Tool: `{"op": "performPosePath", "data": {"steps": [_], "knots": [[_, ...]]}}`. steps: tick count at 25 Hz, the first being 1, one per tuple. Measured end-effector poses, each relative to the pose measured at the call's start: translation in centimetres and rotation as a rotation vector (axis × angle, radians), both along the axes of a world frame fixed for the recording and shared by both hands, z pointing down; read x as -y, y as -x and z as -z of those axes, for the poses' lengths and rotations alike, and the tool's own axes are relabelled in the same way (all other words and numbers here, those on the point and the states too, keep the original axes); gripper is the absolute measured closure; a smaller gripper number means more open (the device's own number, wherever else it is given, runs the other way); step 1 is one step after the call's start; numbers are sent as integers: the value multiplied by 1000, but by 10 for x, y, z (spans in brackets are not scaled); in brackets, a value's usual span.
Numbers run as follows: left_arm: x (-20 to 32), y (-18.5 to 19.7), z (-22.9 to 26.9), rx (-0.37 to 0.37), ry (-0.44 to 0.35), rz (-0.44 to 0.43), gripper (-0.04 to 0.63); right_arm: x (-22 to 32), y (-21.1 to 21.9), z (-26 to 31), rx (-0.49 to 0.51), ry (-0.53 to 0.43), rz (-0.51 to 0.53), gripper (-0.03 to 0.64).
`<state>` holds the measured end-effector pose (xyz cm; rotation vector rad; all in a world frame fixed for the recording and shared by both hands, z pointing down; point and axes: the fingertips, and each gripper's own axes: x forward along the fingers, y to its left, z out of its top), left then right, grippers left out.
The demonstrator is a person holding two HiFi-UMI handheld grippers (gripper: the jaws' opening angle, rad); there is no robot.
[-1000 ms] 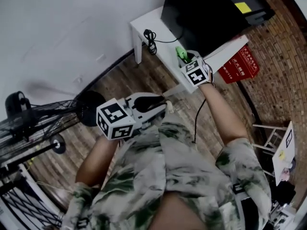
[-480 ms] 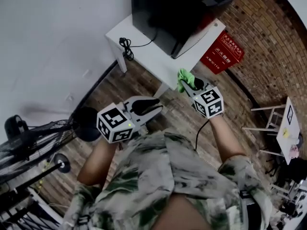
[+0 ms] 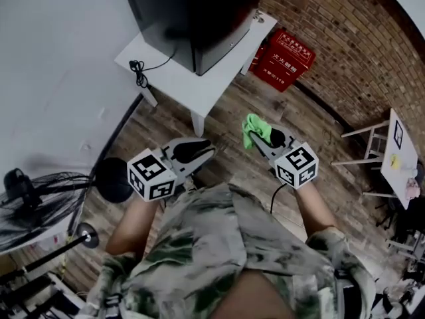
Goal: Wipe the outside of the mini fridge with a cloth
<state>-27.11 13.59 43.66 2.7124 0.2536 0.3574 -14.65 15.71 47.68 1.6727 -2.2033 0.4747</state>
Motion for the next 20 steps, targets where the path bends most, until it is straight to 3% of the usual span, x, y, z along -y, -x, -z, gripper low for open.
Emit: {"op": "performPosePath", "data": {"steps": [8, 15, 20], "knots": [[-86, -60, 4, 12, -34, 26, 503, -96, -44, 22, 23, -74, 39, 495], [-145, -81, -6, 43, -38, 93, 564, -163, -59, 26, 60, -116, 65, 497], [-174, -93, -10, 64, -13, 92, 569, -191, -66, 30, 71, -117, 74, 497]]}}
